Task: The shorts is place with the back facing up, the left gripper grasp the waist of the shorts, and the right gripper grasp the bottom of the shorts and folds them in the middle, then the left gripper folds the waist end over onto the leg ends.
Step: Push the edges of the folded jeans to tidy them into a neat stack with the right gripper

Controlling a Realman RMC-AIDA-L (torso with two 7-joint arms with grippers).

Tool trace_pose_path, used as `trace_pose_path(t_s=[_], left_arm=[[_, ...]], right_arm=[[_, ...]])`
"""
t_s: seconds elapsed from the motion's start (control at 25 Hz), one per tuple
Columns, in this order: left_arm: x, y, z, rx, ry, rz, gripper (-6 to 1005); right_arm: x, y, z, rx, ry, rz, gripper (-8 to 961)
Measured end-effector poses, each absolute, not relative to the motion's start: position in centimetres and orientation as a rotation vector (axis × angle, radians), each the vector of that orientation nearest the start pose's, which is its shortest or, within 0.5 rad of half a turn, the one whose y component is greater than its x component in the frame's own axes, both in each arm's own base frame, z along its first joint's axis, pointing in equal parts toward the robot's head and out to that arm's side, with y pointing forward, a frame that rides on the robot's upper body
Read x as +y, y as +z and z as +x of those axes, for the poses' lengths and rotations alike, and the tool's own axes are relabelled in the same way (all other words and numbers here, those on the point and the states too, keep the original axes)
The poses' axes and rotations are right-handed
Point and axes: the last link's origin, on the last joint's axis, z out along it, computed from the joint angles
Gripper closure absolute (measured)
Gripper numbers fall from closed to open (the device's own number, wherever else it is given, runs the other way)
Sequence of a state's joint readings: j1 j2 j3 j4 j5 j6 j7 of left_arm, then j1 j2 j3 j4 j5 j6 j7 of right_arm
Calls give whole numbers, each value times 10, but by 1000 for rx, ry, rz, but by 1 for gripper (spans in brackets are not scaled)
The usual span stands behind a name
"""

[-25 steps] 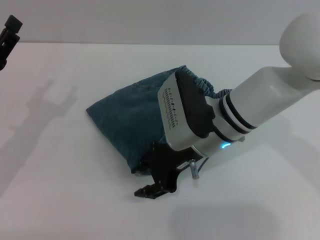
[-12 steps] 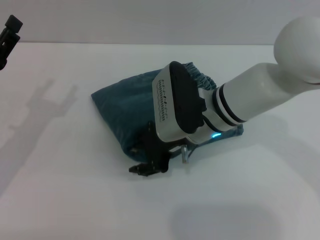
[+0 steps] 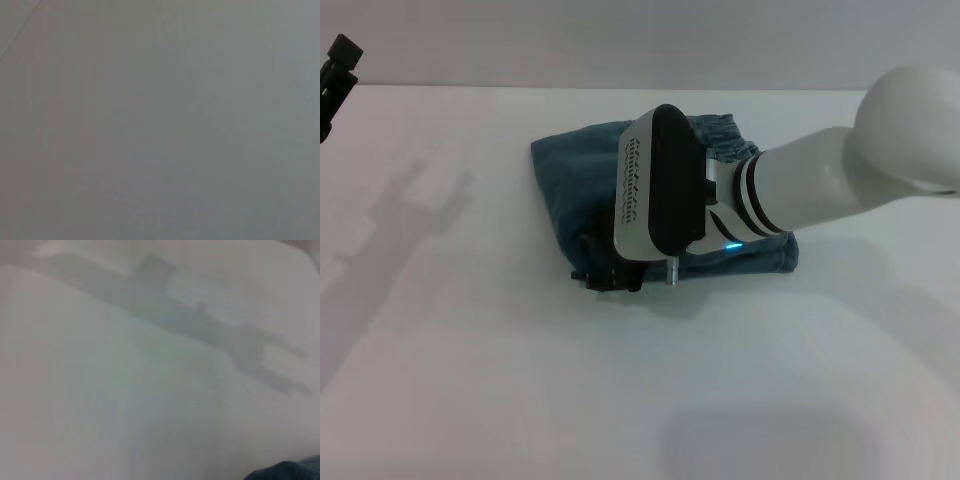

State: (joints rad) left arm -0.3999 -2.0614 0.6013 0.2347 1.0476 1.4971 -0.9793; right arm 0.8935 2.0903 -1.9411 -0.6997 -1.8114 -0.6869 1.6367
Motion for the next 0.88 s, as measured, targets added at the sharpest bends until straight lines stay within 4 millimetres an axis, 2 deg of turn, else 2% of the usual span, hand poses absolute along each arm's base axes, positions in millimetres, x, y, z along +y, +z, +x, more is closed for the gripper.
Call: trace_pose_path(t_s=[0.32,0.56,0.76,0.88], left_arm=[[317,50,-317,-709,-1311,-1649,181],[317,50,-316,-708,-1312,-1649,181],[317,50,-317,-710,-1311,-1649,181],[317,51,-317,-707,-1309,-1649,181]], right_arm=[[376,-147,119,-276,-57,-2842,515],[362,-144,116,-261,9,-2907,528],[348,-130,109,-197,172,-2969,576],[345,-109,105,-103,395,-2986,605]])
